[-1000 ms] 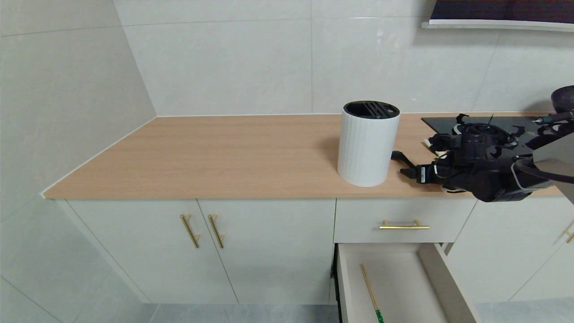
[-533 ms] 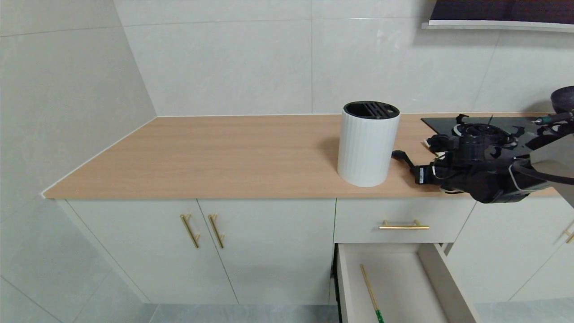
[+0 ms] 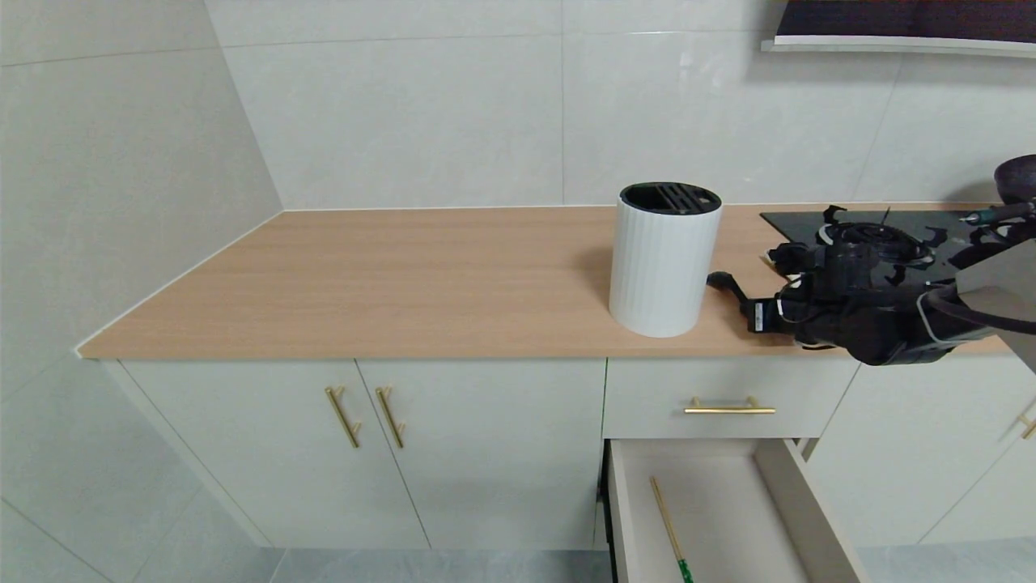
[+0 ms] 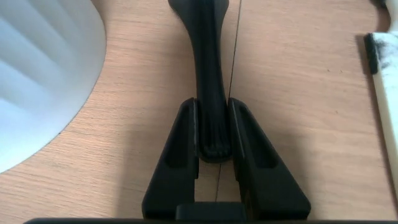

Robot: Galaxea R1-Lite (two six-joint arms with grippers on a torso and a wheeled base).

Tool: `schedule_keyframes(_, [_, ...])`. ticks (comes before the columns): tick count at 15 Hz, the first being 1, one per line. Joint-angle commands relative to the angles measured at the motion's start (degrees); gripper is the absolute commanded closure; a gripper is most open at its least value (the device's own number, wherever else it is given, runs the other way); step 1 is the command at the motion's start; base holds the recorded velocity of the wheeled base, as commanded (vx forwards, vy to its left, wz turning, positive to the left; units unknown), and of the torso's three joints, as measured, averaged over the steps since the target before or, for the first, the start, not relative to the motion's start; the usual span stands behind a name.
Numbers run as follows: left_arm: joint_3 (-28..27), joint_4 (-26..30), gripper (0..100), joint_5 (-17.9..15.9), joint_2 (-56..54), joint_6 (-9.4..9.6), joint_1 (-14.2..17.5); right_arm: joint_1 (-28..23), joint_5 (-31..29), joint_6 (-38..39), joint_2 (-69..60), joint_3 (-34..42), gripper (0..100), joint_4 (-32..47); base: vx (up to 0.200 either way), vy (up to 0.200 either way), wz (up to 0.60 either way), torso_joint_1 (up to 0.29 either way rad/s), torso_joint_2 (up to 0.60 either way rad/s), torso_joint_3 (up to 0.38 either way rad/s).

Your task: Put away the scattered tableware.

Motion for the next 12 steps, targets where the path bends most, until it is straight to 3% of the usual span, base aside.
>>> schedule_keyframes(1, [0.00, -0.01, 0, -0.01, 0.00, -0.01, 0.05, 1.61, -2.69, 2.39, -4.70, 1.94, 100, 0.34, 0.000, 0.000, 0.00, 0.000, 0.00, 0.000])
schedule_keyframes(6, [0.00, -0.01, 0, -0.01, 0.00, -0.01, -0.04, 4.33, -8.31, 3.01, -20.61, 17.14, 100, 3.59, 0.000, 0.000, 0.00, 0.000, 0.00, 0.000])
schedule_keyframes(12, [0.00, -0.01, 0, -0.01, 0.00, -0.01, -0.04, 4.25, -6.47, 6.88, -37.48, 29.97, 100, 12.47, 0.000, 0.000, 0.00, 0.000, 0.00, 0.000])
